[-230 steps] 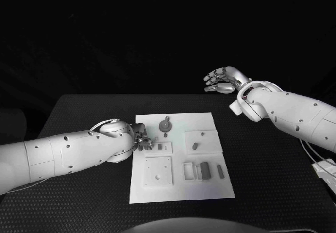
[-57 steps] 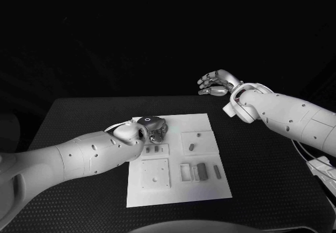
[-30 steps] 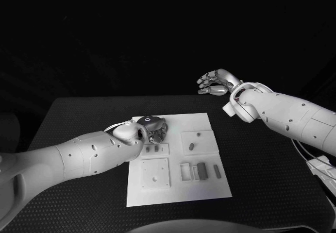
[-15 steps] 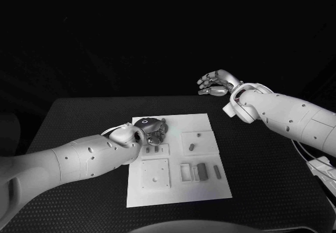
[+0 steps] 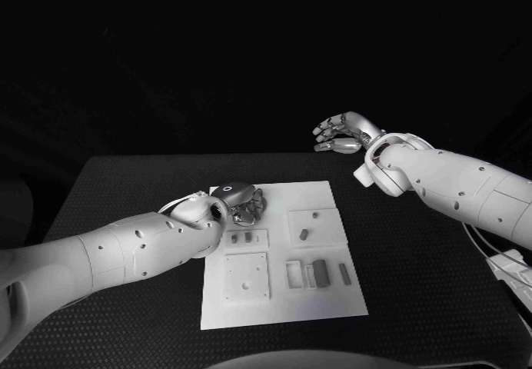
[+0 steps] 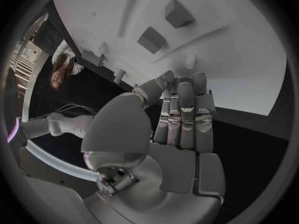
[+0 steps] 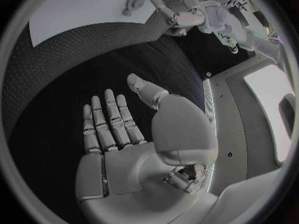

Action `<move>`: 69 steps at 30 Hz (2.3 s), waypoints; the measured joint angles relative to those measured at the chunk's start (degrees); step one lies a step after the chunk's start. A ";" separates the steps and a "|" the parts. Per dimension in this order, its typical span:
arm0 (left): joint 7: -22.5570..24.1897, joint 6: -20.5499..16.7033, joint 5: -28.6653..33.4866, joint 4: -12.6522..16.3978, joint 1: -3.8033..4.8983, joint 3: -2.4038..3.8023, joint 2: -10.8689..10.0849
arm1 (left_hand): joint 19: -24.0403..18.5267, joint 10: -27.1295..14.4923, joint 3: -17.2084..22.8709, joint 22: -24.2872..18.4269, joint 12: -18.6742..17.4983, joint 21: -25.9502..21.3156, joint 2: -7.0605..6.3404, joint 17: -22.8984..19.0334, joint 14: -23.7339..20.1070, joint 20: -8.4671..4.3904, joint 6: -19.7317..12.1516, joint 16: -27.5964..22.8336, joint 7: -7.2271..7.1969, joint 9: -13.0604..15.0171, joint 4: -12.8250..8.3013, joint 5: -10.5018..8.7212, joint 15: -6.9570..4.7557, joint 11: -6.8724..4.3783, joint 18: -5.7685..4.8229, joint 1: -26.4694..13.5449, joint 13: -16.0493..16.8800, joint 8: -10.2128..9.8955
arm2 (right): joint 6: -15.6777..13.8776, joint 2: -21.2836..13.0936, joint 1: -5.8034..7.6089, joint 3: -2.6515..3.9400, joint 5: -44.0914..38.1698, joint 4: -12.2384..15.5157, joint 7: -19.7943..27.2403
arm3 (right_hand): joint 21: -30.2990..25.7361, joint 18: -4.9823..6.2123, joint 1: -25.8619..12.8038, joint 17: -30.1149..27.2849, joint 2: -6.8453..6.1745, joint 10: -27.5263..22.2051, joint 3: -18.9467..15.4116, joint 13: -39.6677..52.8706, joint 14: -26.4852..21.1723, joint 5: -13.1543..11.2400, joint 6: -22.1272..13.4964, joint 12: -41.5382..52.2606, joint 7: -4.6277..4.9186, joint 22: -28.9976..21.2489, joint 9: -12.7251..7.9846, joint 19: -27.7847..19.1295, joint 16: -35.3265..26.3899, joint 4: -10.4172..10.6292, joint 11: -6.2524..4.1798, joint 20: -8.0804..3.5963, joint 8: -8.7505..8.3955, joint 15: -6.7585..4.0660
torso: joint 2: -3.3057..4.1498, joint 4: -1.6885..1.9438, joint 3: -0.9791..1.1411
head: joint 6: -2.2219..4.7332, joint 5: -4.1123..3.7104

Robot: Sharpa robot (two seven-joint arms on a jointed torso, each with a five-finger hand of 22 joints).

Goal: Assemble the parts on the task board

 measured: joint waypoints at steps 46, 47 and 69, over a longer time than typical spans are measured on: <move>-0.13 5.80 1.35 4.47 0.94 1.28 -6.13 | 0.27 0.38 -0.09 0.02 -0.28 -0.01 -0.03 0.21 0.01 -0.08 0.20 0.00 -0.20 0.07 -0.08 0.01 0.02 -0.01 -0.02 -0.47 -0.11 0.22 | 0.00 -0.53 -0.01 0.00 0.00 0.14 -0.01 | 0.23 0.03 0.00 0.00 0.00 0.00 0.00 -0.09 0.00 0.00 0.01 0.22 -0.01 0.00 -0.04 0.00 0.00 0.00 0.00 0.00 0.28 0.00 | -0.01 -0.02 -0.04 | -0.08 0.23; -0.13 5.87 1.29 4.36 0.93 1.25 -6.13 | 0.27 0.38 -0.09 0.02 -0.28 -0.01 -0.04 0.21 0.01 -0.08 0.20 0.00 -0.20 0.08 -0.08 0.00 0.02 -0.01 -0.02 -0.47 -0.11 0.22 | 0.00 -0.53 -0.01 0.00 0.00 0.14 -0.01 | 0.23 0.03 0.00 0.00 0.00 0.00 0.00 -0.08 0.00 0.00 0.01 0.22 -0.01 0.00 -0.04 0.00 0.00 0.00 0.00 0.00 0.28 0.00 | -0.01 -0.03 -0.05 | -0.08 0.23; -0.43 7.24 0.39 3.71 0.96 0.90 -6.17 | 0.41 0.38 0.04 0.00 -0.38 -0.01 -0.26 0.34 0.20 -0.19 0.19 0.00 -0.19 0.09 -0.23 -0.20 -0.16 -0.02 -0.02 -0.55 -0.15 0.00 | 0.00 -0.54 -0.01 0.00 0.00 0.13 -0.01 | 0.23 0.04 0.00 0.00 0.00 0.00 0.00 -0.13 0.00 0.00 0.02 0.22 -0.01 0.04 -0.04 0.00 0.00 0.00 0.00 0.00 0.28 0.00 | 0.00 -0.03 -0.01 | -0.31 0.15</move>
